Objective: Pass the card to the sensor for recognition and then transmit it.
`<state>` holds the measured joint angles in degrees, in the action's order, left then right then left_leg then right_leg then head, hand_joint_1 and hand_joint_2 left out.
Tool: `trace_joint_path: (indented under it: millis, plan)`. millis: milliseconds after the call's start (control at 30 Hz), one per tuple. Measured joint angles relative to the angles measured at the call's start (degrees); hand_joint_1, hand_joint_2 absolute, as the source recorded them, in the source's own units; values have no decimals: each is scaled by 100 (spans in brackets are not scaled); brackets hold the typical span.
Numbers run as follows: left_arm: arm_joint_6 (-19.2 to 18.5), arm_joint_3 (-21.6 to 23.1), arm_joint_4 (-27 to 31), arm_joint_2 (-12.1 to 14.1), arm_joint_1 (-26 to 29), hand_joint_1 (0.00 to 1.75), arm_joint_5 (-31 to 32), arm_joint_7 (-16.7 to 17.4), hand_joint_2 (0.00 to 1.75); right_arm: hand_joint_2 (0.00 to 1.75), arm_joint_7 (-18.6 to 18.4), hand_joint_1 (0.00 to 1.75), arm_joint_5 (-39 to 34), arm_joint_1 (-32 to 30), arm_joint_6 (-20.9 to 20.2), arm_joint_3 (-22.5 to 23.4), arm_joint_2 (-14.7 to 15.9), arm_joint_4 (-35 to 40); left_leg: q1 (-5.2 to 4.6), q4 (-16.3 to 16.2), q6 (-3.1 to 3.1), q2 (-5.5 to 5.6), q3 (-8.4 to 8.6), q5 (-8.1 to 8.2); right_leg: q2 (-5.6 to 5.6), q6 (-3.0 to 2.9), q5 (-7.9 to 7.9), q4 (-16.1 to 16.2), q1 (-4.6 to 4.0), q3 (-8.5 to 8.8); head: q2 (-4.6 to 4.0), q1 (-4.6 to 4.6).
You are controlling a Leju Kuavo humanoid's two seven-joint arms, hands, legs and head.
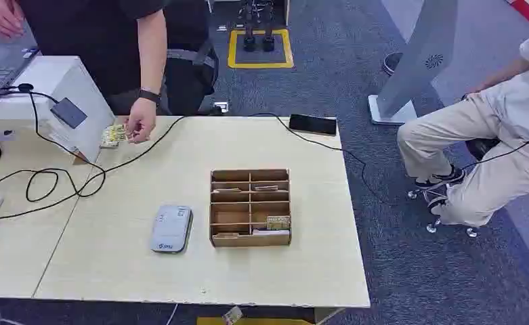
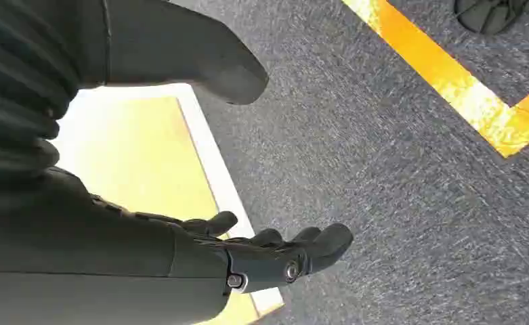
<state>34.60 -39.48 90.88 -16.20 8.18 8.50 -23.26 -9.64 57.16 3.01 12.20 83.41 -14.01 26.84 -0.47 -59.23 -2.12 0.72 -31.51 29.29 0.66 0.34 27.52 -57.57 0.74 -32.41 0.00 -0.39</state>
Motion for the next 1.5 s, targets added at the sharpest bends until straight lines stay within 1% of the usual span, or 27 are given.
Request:
trace_joint_path:
  millis: [100, 167, 233, 300, 333, 367, 433, 500, 633, 733, 833, 867, 967, 1133, 1300, 1500]
  plan:
    - [-20, 259, 197, 2, 78, 0, -40, -7, 175, 175, -2, 0, 0, -7, 0, 0, -22, 42, 0, 0, 0, -4, 4, 0, 4, 0, 0, 0, 0, -2, 0, 0]
    - [-190, 405, 313, 2, 126, 0, -205, -22, 175, 175, -4, 0, 0, -5, -15, 0, -39, 68, 0, 0, 0, -1, 3, 0, 2, 0, 1, 0, 0, -3, 0, 2]
    - [-282, 597, 433, 6, 156, 0, -286, -59, 175, 175, -7, 0, 2, -1, -15, 0, -52, 85, 0, 0, 0, 0, 2, 0, 2, 1, 1, 0, 0, -4, 0, 2]
    - [-282, 863, 549, 39, 159, 0, -394, -46, 175, 175, -7, 0, 13, -2, -15, 0, -61, 92, 0, 0, 0, 0, 1, 0, 1, 1, 1, 0, 0, -5, 0, 2]
    - [-251, 1097, 617, 55, 159, 0, -418, -26, 175, 175, -4, 0, 22, -2, -15, 0, -64, 92, 0, 0, 0, 1, 0, 0, -1, 1, 1, 0, 0, -3, 0, 0]
    - [-142, 1300, 661, 74, 157, 0, -352, -61, 175, 175, 0, 0, 48, -1, -15, 0, -64, 92, -1, 0, 0, 1, 2, 0, -2, 1, 1, 0, 0, -2, 0, 0]
    - [219, 1702, 680, 118, 150, 0, 49, -203, 175, 175, 18, 0, 112, 0, -17, 0, -64, 92, -1, -1, 0, 0, 3, 0, 0, 1, 0, 0, 0, -2, 0, 0]
    - [455, 2037, 680, 138, 94, 0, 616, -299, 175, 175, 46, 0, 177, 0, -22, -2, -61, 83, -2, -2, -1, 1, 3, 0, -1, 1, 0, 1, 1, -2, 0, 2]
    - [501, 2464, 578, 168, -98, 0, 1822, -492, 175, 175, 122, 0, 325, 27, -15, -46, -29, -17, -2, -2, -1, -3, 6, 0, 5, 1, -1, 1, 1, -2, 0, 2]
    - [505, 2506, 410, 186, -258, 0, 2213, -616, 175, 175, 160, 0, 391, 35, -9, -109, 39, -127, -2, -2, 0, -6, 9, 0, 8, 0, -1, 1, 0, -3, 0, 0]
    - [507, 2495, 190, 192, -468, 0, 2964, -807, 175, 175, 243, 0, 472, 57, 7, -173, 138, -275, -1, -2, 0, -3, 6, 0, 6, 0, -1, 1, 0, -5, 0, 0]
    - [509, 2445, 71, 199, -578, 0, 3286, -902, 175, 175, 256, 0, 500, 69, 13, -194, 166, -338, -1, -2, 0, -4, 6, 0, 7, 0, -1, 1, 0, -5, 0, 0]
    - [511, 2252, -295, 219, -1001, 0, 3955, -1023, 175, 175, 304, 0, 536, 98, 31, -271, 278, -509, -1, -2, 0, -5, 6, -1, 6, 0, -1, 0, 0, -4, 0, 0]
    - [514, 1873, -804, 166, -1615, 0, 4656, -1161, 175, 175, 345, 0, 603, 128, 78, -354, 389, -719, -1, -2, -2, -3, 6, -3, 5, 0, -2, 0, 0, -2, 0, 0]
    - [514, 1546, -1158, 81, -1973, 0, 4833, -1206, 175, 175, 354, 0, 625, 139, 105, -426, 444, -841, -1, -3, -3, -3, 5, -2, 10, 0, -1, 0, 0, -3, 0, 0]
    - [514, 1393, -1357, 31, -2134, 0, 4846, -1202, 175, 175, 363, 0, 625, 165, 107, -441, 489, -918, -1, -3, -2, -5, 4, -1, 11, 0, -1, 0, 0, -7, 0, 0]
